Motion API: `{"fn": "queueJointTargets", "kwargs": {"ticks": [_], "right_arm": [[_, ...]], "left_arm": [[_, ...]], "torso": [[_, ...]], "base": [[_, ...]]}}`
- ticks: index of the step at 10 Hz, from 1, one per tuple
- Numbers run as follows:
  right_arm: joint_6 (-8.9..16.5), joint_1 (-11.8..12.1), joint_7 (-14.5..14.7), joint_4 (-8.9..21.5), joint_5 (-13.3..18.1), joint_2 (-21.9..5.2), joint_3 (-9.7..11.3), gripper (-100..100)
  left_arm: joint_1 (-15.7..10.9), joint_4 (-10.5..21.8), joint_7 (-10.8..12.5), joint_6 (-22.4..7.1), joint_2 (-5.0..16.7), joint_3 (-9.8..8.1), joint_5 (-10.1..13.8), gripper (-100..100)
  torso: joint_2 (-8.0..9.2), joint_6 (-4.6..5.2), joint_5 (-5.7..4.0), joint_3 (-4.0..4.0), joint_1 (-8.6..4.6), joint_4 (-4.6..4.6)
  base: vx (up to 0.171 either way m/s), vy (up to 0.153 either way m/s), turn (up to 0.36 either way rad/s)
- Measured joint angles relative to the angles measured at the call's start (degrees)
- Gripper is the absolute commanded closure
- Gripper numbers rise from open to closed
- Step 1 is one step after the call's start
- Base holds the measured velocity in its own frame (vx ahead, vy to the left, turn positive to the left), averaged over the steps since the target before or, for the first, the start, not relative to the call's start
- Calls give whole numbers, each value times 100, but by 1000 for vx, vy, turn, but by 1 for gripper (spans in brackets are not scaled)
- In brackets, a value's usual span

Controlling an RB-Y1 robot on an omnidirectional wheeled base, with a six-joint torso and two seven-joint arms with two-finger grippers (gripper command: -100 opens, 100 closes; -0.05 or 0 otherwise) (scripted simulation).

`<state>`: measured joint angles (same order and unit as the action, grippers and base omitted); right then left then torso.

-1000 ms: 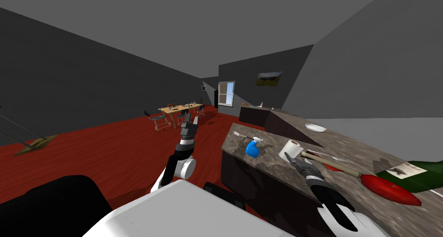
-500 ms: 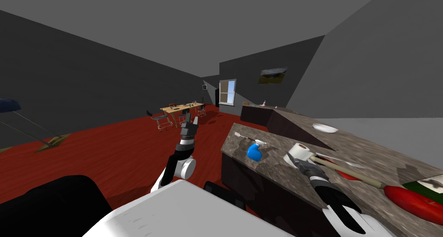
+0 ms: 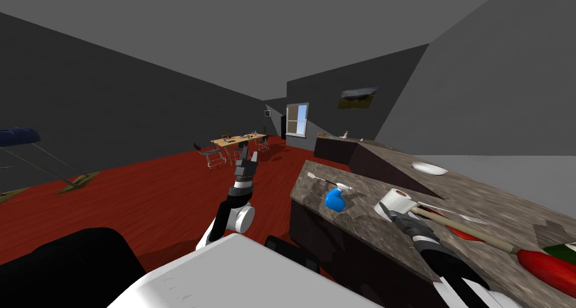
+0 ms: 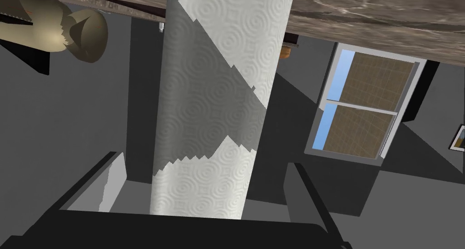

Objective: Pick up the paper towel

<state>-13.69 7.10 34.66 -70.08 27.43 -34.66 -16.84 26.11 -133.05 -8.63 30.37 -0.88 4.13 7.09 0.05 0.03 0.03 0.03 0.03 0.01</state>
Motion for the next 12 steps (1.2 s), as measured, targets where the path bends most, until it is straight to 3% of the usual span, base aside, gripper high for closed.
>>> {"fn": "queueJointTargets", "kwargs": {"ticks": [4,6,12], "right_arm": [[-630,-192,96,827,-200,-333,-221,-100],[-687,-162,88,1025,-217,-352,-232,-100],[-1413,-323,191,1993,-488,-773,-507,-100]], "left_arm": [[0,0,0,0,0,0,0,0],[0,0,0,0,0,0,0,0],[0,0,0,0,0,0,0,0]], "torso": [[2,0,2,1,11,0],[1,0,-1,1,-1,0],[1,-2,4,1,15,1]], "base": [[2,44,55],[4,24,18],[5,53,68]]}}
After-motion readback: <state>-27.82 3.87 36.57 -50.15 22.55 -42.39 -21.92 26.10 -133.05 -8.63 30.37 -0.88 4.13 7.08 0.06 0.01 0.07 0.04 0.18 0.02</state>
